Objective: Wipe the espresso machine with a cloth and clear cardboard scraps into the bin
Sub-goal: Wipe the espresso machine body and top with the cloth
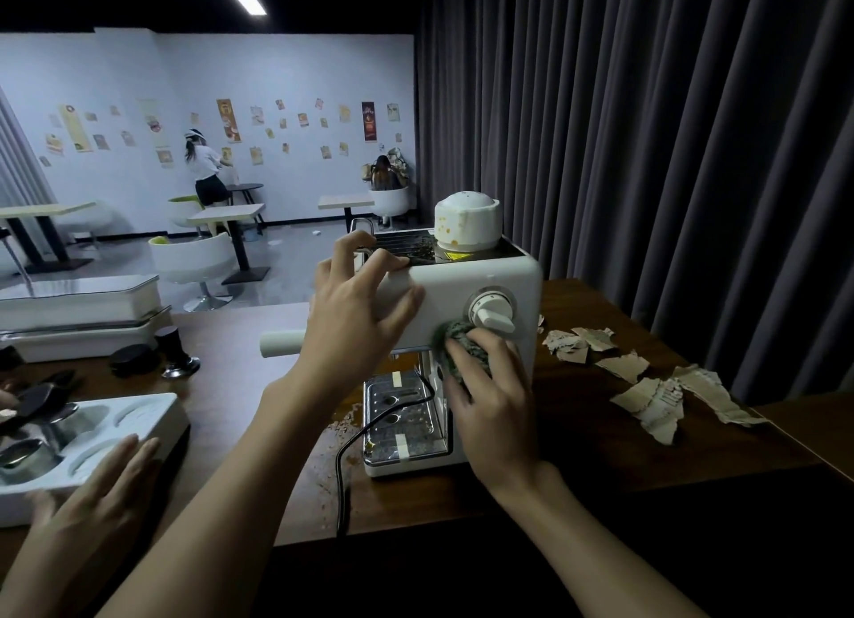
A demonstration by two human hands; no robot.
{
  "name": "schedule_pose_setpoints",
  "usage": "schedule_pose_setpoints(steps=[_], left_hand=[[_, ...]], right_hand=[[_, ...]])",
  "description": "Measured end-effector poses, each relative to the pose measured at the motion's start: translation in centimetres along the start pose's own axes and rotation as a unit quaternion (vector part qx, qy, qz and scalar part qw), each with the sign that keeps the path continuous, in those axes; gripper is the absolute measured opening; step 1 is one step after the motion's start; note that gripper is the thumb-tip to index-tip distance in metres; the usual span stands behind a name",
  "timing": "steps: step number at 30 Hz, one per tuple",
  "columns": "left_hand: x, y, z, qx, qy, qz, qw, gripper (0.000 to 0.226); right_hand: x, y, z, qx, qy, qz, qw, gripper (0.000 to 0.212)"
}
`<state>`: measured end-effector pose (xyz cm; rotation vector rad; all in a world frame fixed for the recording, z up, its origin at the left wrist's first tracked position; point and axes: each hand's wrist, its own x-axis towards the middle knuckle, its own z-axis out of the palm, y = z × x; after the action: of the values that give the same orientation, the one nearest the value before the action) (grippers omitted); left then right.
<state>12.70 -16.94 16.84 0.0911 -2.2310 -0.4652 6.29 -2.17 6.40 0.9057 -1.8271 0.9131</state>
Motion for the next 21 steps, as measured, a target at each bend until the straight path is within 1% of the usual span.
schedule_pose_setpoints(steps=[3, 7, 9, 13, 15, 18, 21], left_hand=[[-0.2, -0.4, -0.1, -0.011, -0.006, 0.007, 1.0, 0.034], [-0.4, -0.7, -0.1, -0.04, -0.007, 0.009, 0.999, 0.035], [-0.4, -0.6, -0.1, -0.043, -0.005, 0.005, 0.999, 0.034], [-0.5, -0.5, 0.0, -0.039, -0.004, 0.003, 0.999, 0.039], [-0.5, -0.7, 0.2, -0.037, 0.003, 0.006, 0.999, 0.034], [-0.8, -0.7, 0.7, -0.002, 0.023, 0.0, 1.0, 0.032], [-1.1, -0.4, 1.2, 0.021, 0.032, -0.017, 0.999, 0.033]], right_hand=[[-0.6, 0.5, -0.1, -0.004, 0.011, 0.008, 1.0, 0.032], [-1.3, 1.1, -0.2, 0.006, 0.018, 0.036, 0.999, 0.037], [-0.8, 0.8, 0.0, 0.003, 0.021, 0.026, 0.999, 0.035], [-0.2, 0.8, -0.2, -0.009, 0.006, -0.015, 1.0, 0.034], [-0.5, 1.6, -0.7, -0.017, 0.005, -0.016, 1.0, 0.033], [-1.2, 2.8, -1.4, -0.027, 0.038, 0.032, 0.998, 0.039], [-1.4, 2.5, -1.2, 0.022, 0.08, 0.103, 0.991, 0.039]])
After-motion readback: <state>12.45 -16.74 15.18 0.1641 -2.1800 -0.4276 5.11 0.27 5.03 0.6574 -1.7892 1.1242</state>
